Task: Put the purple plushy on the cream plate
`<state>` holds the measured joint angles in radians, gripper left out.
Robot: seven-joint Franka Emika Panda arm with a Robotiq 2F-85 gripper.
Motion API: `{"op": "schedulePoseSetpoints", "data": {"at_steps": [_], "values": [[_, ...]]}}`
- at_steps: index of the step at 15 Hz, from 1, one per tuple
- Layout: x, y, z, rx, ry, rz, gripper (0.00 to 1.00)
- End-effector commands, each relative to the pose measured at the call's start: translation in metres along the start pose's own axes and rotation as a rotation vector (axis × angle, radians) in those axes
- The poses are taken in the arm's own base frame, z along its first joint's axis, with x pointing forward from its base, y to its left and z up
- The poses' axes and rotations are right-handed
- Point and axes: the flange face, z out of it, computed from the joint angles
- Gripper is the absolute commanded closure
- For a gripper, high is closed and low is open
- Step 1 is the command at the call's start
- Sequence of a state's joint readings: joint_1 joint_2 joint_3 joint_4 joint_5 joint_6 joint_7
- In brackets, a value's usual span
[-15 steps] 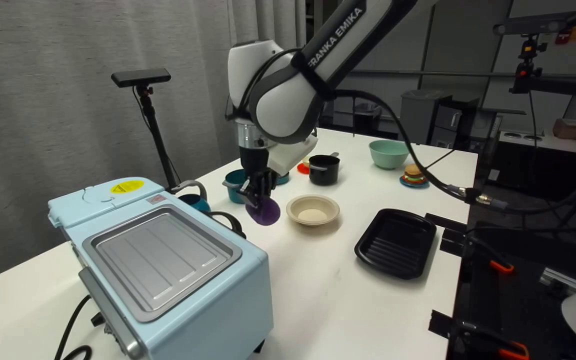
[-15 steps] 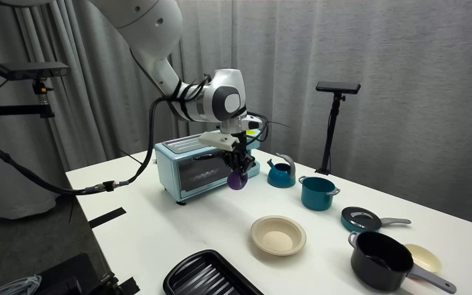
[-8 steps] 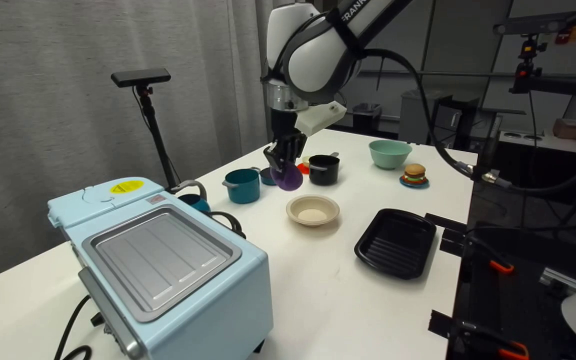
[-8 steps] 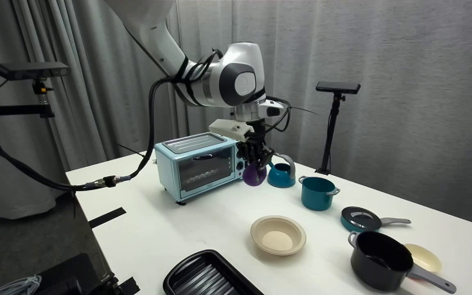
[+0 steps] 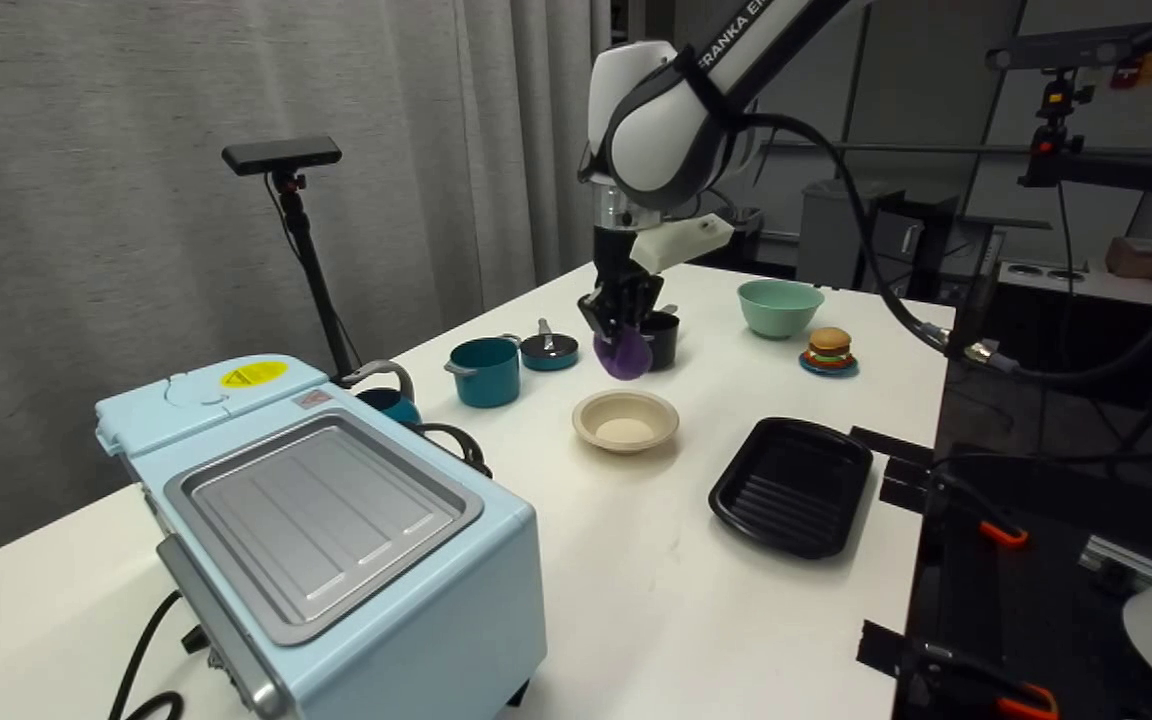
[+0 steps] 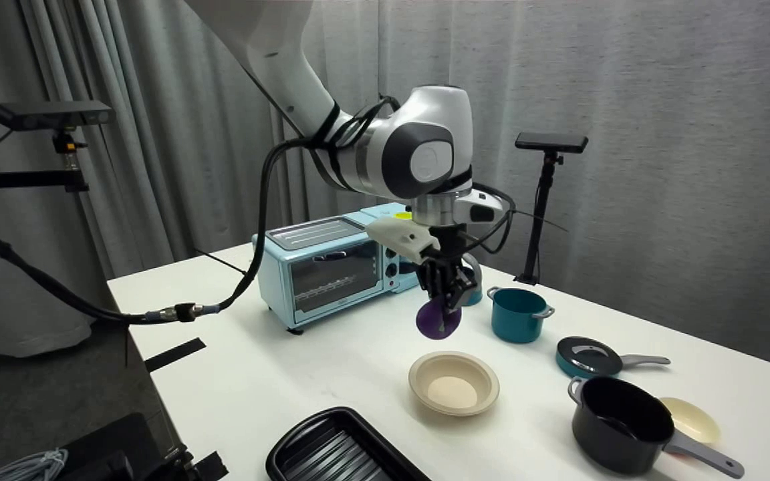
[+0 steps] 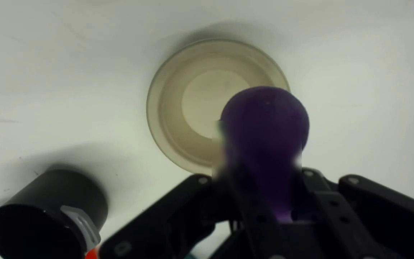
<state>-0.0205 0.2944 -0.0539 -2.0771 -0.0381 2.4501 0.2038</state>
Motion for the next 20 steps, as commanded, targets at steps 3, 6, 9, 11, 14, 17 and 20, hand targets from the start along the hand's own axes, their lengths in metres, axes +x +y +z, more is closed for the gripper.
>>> {"op": "schedulePoseSetpoints", "data": {"at_steps": [3, 6, 9, 11, 14, 17, 20], "values": [[0.021, 0.027, 0.045, -0.018, -0.052, 0.064, 0.94], [0.038, 0.037, 0.068, -0.036, -0.061, 0.081, 0.94], [0.057, 0.034, 0.083, -0.046, -0.070, 0.074, 0.94], [0.067, 0.027, 0.092, -0.052, -0.079, 0.064, 0.94], [0.072, 0.020, 0.106, -0.060, -0.120, 0.046, 0.94], [0.071, 0.011, 0.117, -0.066, -0.159, 0.030, 0.94], [0.069, 0.001, 0.122, -0.071, -0.179, 0.015, 0.90]]}}
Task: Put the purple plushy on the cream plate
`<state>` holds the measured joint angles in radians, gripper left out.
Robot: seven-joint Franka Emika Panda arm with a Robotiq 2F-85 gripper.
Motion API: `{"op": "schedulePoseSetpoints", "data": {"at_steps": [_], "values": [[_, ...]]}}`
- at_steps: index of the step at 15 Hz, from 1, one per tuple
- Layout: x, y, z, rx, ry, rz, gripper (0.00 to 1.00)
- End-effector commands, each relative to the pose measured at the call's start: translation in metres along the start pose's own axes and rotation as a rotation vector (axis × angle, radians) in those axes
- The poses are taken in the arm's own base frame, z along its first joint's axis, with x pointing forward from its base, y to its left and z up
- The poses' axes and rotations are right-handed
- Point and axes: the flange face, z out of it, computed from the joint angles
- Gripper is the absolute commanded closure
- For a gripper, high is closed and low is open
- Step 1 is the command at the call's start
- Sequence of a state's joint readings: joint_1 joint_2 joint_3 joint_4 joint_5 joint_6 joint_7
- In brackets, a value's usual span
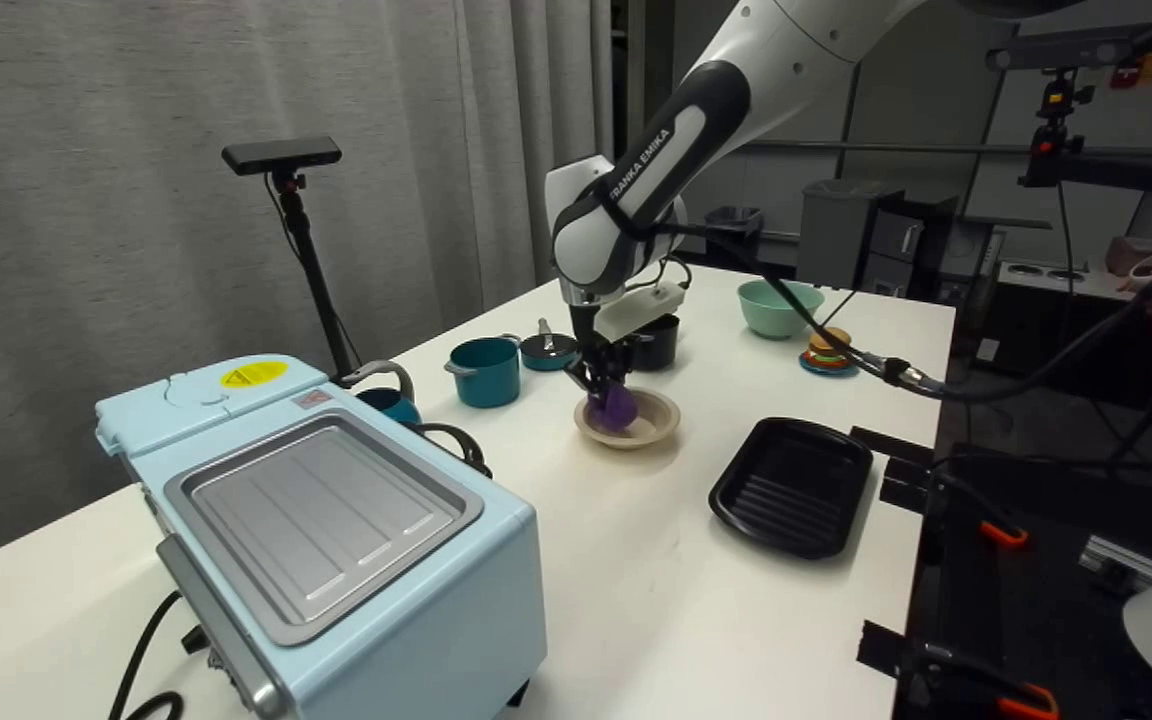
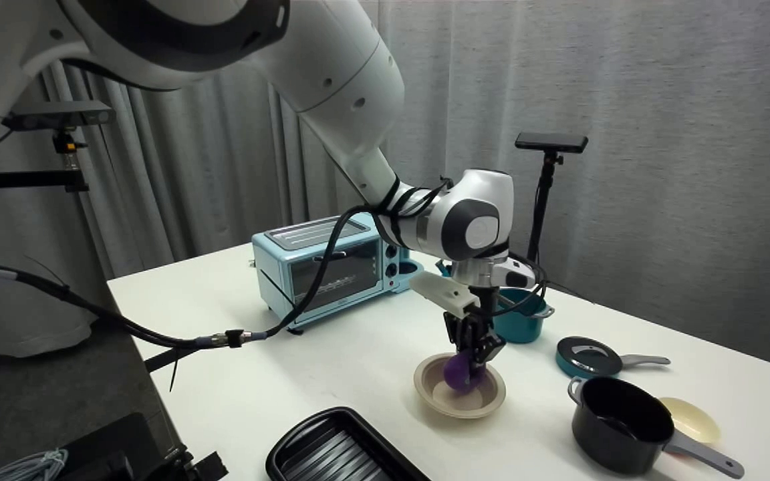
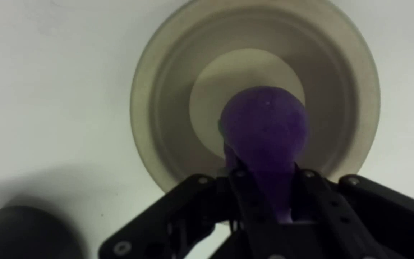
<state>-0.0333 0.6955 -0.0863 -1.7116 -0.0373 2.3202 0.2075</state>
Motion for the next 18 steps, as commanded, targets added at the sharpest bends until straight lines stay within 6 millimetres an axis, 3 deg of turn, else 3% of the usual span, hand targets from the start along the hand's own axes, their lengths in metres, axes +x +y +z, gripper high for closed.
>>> {"op": "schedulePoseSetpoints", "data": {"at_steps": [1, 3, 9, 14, 17, 18], "values": [[0.005, -0.014, 0.002, -0.001, -0.026, -0.020, 0.53], [0.002, -0.021, 0.000, -0.001, -0.026, -0.029, 0.45], [-0.017, -0.047, -0.028, 0.018, 0.018, -0.075, 0.01], [-0.033, -0.053, -0.058, 0.037, 0.064, -0.090, 0.00], [-0.045, -0.048, -0.071, 0.039, 0.086, -0.085, 0.00], [-0.045, -0.038, -0.078, 0.042, 0.092, -0.082, 0.00]]}}
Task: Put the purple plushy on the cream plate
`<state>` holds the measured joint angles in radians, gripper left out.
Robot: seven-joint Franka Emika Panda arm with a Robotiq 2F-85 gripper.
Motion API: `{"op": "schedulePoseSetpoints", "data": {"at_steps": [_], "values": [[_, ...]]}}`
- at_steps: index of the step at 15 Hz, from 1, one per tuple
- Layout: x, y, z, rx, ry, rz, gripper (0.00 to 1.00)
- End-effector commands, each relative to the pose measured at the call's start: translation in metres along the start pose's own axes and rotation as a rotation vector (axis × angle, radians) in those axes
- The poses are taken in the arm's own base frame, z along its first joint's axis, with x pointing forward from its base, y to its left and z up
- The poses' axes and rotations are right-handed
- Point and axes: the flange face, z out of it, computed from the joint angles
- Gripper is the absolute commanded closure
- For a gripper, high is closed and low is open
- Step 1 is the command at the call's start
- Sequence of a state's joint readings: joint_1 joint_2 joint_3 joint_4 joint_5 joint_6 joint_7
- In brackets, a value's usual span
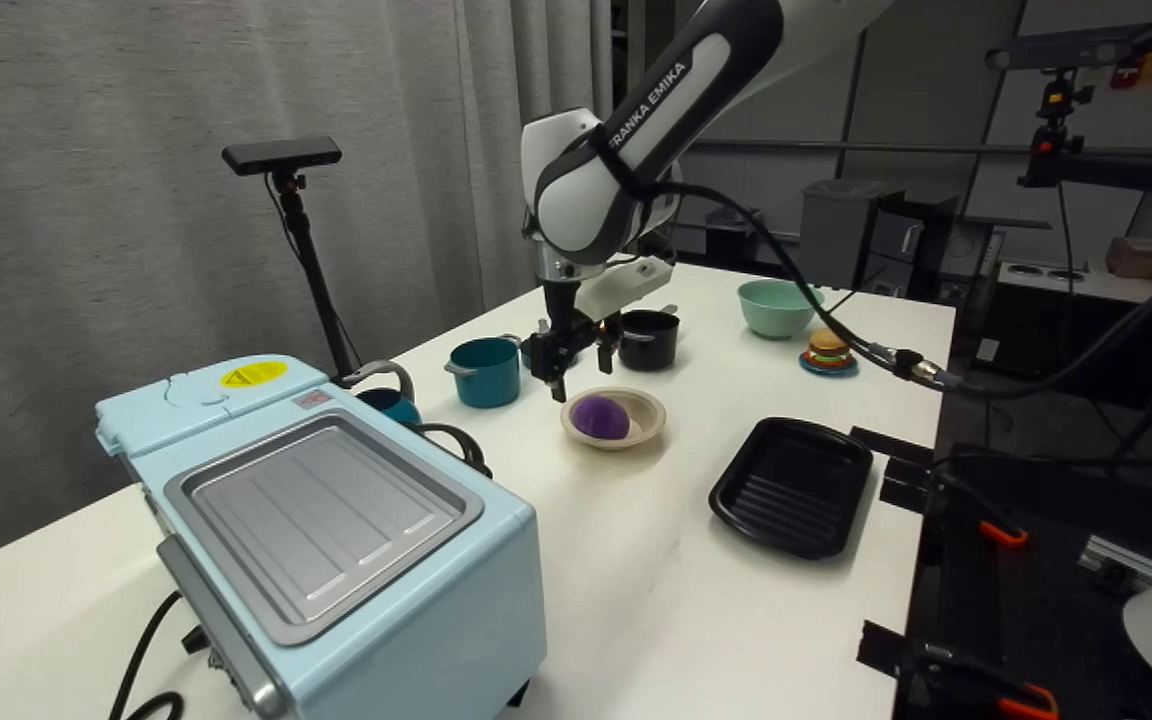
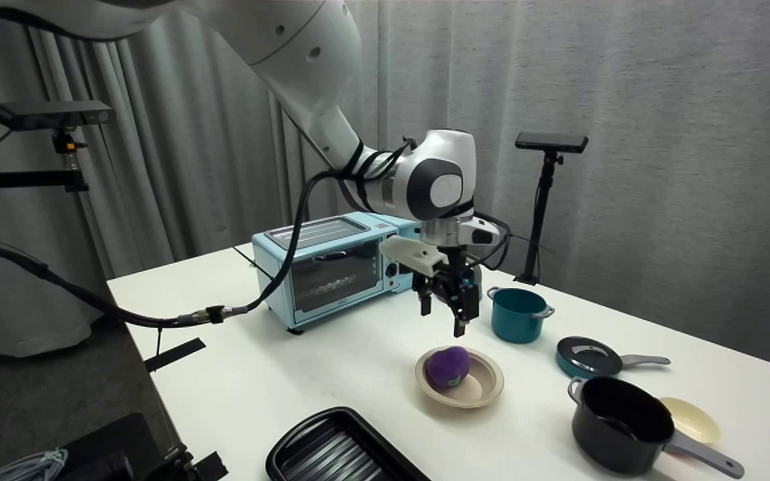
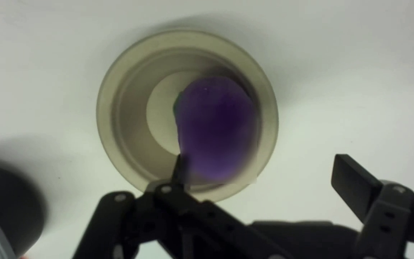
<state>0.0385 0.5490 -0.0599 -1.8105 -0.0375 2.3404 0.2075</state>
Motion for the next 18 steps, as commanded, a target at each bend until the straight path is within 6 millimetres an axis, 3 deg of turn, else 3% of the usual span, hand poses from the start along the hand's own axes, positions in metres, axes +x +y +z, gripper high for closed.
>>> {"op": "schedulePoseSetpoints", "data": {"at_steps": [1, 5, 18], "values": [[-0.003, 0.002, -0.005, 0.001, 0.003, 0.002, 0.00], [-0.010, 0.010, -0.015, 0.003, 0.010, 0.011, 0.00], [-0.011, 0.010, -0.015, 0.003, 0.009, 0.011, 0.00]]}}
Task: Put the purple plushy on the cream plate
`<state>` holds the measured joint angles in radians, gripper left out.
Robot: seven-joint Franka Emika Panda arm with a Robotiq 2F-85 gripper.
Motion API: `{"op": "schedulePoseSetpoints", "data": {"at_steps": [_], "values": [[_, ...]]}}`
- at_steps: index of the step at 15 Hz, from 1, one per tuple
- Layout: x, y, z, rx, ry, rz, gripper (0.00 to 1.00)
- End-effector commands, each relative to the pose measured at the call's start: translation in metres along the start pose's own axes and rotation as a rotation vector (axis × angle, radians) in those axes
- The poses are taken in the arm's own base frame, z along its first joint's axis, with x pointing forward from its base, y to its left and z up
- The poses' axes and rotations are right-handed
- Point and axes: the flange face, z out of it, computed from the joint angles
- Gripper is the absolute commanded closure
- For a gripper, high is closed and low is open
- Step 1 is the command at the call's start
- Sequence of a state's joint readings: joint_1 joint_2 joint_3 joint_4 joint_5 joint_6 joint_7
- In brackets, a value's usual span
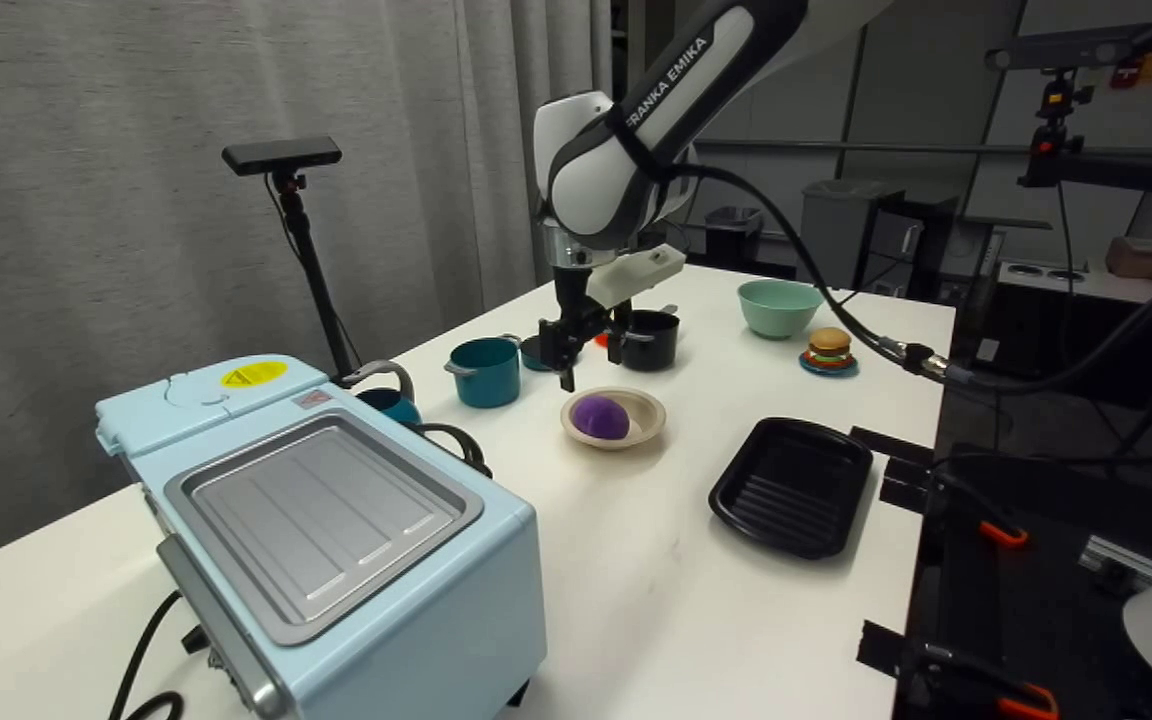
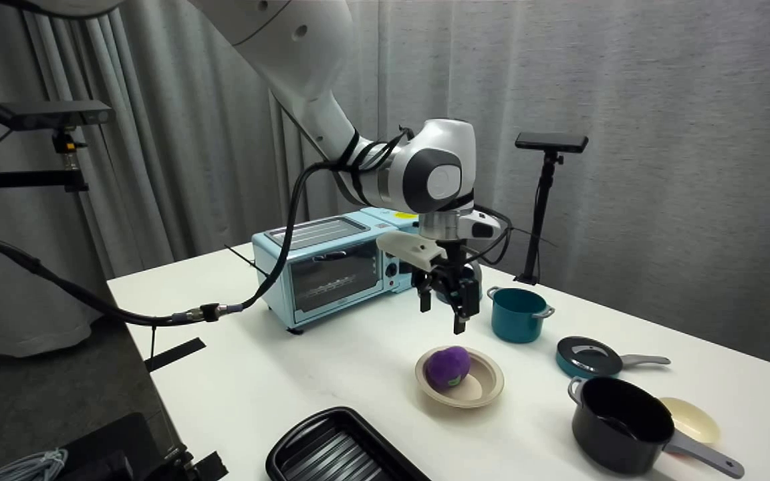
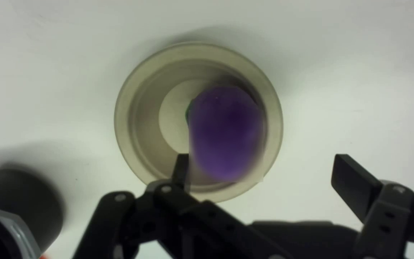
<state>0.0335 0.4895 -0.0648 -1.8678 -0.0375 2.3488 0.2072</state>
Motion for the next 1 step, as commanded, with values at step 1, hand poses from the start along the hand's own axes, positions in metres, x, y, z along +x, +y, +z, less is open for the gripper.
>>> {"op": "schedulePoseSetpoints", "data": {"at_steps": [1], "values": [[0.0003, 0.0001, -0.0003, 0.000, -0.001, 0.000, 0.00]]}}
